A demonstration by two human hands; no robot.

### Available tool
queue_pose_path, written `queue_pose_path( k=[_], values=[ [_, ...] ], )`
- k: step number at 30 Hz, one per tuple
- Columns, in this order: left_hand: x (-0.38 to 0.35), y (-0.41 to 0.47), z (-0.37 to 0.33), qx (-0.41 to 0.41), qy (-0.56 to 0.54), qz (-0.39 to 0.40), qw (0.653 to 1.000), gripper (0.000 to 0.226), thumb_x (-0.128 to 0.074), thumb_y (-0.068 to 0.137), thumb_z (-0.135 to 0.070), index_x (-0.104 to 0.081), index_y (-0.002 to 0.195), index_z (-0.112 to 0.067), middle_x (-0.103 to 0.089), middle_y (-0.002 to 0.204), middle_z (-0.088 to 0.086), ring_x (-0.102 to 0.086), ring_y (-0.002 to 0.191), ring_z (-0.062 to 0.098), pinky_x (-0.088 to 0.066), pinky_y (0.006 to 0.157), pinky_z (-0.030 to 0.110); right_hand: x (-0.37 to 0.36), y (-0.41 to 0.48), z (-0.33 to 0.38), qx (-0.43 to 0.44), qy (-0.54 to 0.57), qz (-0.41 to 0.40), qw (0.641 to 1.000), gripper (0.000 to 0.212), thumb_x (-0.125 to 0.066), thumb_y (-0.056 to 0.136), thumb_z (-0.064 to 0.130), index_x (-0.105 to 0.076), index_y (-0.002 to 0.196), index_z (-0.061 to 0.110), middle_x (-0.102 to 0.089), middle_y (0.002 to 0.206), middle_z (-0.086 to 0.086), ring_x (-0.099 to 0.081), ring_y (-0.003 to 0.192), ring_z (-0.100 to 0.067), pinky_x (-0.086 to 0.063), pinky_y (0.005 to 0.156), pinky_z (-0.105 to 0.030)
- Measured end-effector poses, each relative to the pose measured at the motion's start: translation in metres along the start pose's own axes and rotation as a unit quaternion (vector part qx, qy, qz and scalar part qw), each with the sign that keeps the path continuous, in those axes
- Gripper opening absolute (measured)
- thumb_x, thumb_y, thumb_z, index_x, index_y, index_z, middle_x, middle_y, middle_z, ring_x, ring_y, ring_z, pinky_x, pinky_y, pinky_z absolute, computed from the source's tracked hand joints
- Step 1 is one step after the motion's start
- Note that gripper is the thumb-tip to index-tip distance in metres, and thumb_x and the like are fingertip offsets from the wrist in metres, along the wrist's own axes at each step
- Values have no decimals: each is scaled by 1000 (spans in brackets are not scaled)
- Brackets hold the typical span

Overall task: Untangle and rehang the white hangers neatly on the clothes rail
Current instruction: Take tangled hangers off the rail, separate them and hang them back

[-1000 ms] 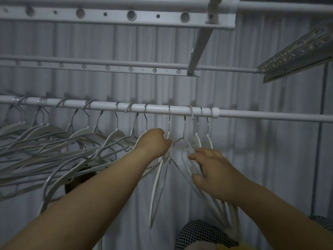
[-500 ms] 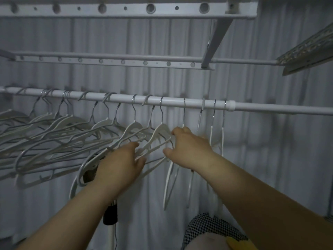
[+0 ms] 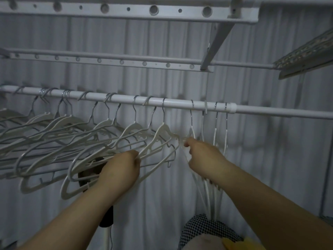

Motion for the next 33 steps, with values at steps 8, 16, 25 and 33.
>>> queue_pose_path(
  k=[8, 16, 25, 33],
  values=[
    [9, 7, -18, -34, 0, 9, 999, 36, -36, 93, -13, -34, 57, -18, -67, 91, 16, -58, 79, 30, -36, 64, 26, 10, -9, -13, -28, 17, -6, 999, 48, -42, 86, 0, -39, 132, 15, -52, 129, -8, -51, 117, -24, -42, 95, -28],
    [13, 6, -17, -38, 4, 6, 999, 25, -38, 94, -15, -46, 71, -11, -68, 92, 16, -61, 88, 30, -42, 69, 30, 10, -10, -14, -41, 3, -9, 999, 46, -43, 87, 1, -42, 131, 14, -52, 129, -8, -53, 116, -25, -42, 97, -30],
    [40, -16, -4, -36, -46, -78, 995, 21, -42, 92, -15, -56, 79, -7, -68, 81, 16, -62, 78, 34, -44, 66, 33, 4, -9, -15, -45, -19, -13, 999, 43, -44, 88, 4, -43, 129, 17, -52, 129, -7, -55, 113, -25, -45, 94, -31],
    [77, -71, 9, -3, -33, -77, 996, 28, -45, 90, -24, -55, 69, -38, -64, 56, -2, -58, 53, -2, -43, 56, 28, 8, -18, -8, 1, -45, -48, 998, 35, -45, 90, 29, -51, 123, 21, -53, 132, -1, -48, 122, -21, -29, 103, -33]
  ],
)
Point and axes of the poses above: each hand's wrist, its own y-axis towards the middle knuckle, its own x-axis out of the back of the hand, z = x × y, the point moved 6 cm from there along y, towards the middle knuckle
